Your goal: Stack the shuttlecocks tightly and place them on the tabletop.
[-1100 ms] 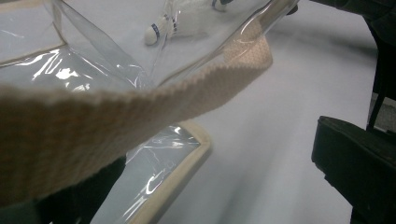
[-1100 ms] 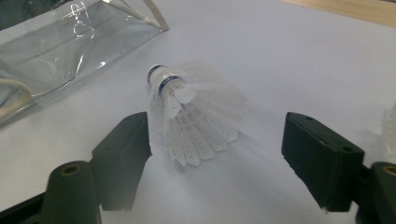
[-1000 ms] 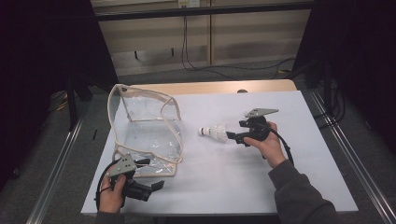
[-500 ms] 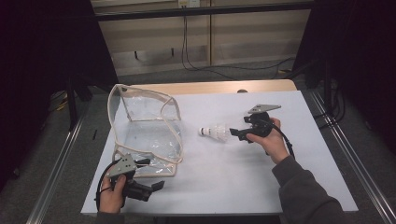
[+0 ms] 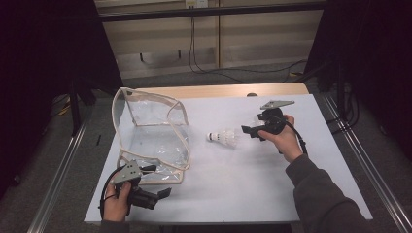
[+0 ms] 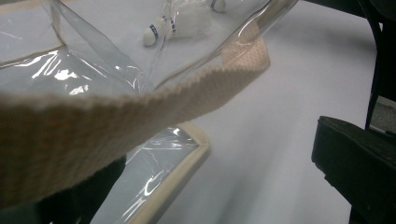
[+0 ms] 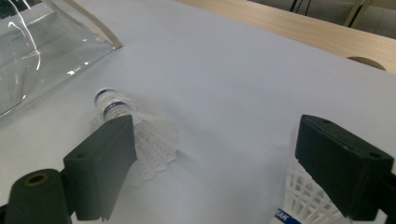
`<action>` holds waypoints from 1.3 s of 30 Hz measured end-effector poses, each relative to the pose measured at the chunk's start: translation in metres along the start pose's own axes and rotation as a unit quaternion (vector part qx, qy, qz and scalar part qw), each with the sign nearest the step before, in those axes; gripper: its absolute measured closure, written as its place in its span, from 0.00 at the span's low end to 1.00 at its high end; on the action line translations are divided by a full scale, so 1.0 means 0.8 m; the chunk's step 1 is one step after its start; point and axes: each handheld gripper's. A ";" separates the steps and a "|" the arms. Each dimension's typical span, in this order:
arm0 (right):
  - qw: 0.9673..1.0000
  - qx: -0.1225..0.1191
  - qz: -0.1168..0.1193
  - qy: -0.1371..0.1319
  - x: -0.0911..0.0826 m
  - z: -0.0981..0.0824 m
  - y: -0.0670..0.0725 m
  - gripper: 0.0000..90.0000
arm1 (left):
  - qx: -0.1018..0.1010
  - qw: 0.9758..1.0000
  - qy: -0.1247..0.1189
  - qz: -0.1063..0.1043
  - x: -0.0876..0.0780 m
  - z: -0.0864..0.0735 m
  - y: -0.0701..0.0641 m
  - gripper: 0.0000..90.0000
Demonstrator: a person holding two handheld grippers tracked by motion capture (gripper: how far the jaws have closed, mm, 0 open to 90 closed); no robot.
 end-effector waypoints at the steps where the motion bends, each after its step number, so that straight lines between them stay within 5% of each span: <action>1: 1.000 -0.001 -0.002 -0.003 0.000 0.001 -0.002 0.13 | -0.003 1.000 0.000 -0.001 0.000 0.000 0.000 0.03; 39: 0.999 0.028 -0.041 -0.003 -0.006 0.014 -0.044 0.06 | -0.002 1.000 0.000 -0.001 0.000 0.000 0.000 0.03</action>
Point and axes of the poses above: each handheld gripper's, and its own axes: x roughly forward along the jaws, z roughly out of its top, y roughly to its left, and after that the axes turned 14 degrees about z, right-handed
